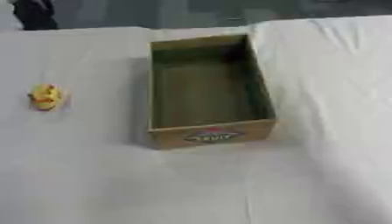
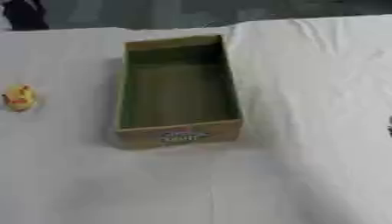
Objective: Pick up objects on the table and place them in the box.
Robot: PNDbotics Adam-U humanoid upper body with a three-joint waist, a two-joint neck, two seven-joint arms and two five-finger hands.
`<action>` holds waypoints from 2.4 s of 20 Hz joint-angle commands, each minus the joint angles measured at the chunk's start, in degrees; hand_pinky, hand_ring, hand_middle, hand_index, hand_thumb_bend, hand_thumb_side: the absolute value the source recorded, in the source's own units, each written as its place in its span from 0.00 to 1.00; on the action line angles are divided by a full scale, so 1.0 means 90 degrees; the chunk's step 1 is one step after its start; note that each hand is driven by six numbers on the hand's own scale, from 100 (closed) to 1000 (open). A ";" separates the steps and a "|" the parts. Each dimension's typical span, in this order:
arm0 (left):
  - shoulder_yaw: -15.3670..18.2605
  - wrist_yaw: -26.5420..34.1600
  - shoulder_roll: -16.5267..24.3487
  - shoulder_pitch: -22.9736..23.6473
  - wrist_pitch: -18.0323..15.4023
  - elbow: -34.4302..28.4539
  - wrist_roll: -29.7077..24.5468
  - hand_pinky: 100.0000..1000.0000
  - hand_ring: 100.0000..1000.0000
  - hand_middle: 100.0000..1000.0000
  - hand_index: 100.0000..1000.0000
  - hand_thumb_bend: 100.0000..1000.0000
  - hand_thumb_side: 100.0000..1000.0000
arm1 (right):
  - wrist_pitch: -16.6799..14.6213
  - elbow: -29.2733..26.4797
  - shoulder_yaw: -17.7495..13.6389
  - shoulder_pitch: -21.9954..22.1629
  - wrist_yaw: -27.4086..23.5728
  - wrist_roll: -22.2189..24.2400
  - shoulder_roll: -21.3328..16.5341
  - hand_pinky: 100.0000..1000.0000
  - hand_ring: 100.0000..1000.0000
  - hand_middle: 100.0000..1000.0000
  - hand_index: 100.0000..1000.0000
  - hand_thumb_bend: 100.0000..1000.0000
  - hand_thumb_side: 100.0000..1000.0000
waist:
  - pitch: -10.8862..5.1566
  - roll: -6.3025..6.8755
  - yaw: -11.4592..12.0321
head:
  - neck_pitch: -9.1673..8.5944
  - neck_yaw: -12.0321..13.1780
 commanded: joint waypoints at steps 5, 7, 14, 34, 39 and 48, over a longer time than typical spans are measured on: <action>0.0046 -0.0048 0.0034 -0.0067 -0.0022 -0.0120 -0.0022 0.53 0.62 0.64 0.84 0.08 0.99 | 0.0010 -0.0110 -0.0065 -0.0055 -0.0018 -0.0001 -0.0188 0.71 0.73 0.72 0.83 0.00 0.79 | -0.0107 -0.0023 0.0017 | -0.0070 0.0019; 0.0045 -0.0060 0.0031 -0.0064 -0.0019 -0.0120 -0.0031 0.53 0.61 0.64 0.84 0.08 0.99 | 0.0020 -0.0110 -0.0064 -0.0056 -0.0015 0.0001 -0.0197 0.71 0.73 0.72 0.83 0.00 0.79 | -0.0109 -0.0025 0.0017 | -0.0087 0.0023; 0.0106 -0.0326 0.0280 -0.0128 0.0008 -0.0120 -0.0020 0.53 0.61 0.65 0.85 0.10 0.98 | 0.0028 -0.0110 -0.0061 -0.0059 -0.0009 0.0010 -0.0216 0.71 0.73 0.72 0.83 0.00 0.79 | -0.0130 -0.0013 0.0030 | -0.0034 0.0004; -0.0409 -0.3988 0.3642 -0.1870 0.2308 -0.0120 -0.2636 0.60 0.68 0.69 0.88 0.22 1.00 | 0.0025 -0.0110 -0.0005 0.0062 -0.0018 0.0076 -0.0311 0.71 0.73 0.71 0.83 0.00 0.79 | -0.0308 0.0150 0.0003 | 0.0178 0.0065; -0.0560 -0.4674 0.3904 -0.2313 0.2607 0.0098 -0.4100 0.61 0.67 0.65 0.84 0.36 1.00 | 0.0016 -0.0110 0.0006 0.0089 -0.0011 0.0084 -0.0337 0.71 0.73 0.71 0.83 0.00 0.79 | -0.0320 0.0195 -0.0071 | 0.0200 0.0065; -0.1008 -0.5648 0.3941 -0.3091 0.1850 0.1062 -0.6380 0.65 0.73 0.70 0.88 1.00 1.00 | 0.0005 -0.0110 0.0046 0.0091 -0.0022 0.0135 -0.0353 0.71 0.73 0.72 0.83 0.00 0.79 | -0.0315 0.0238 -0.0105 | 0.0189 0.0157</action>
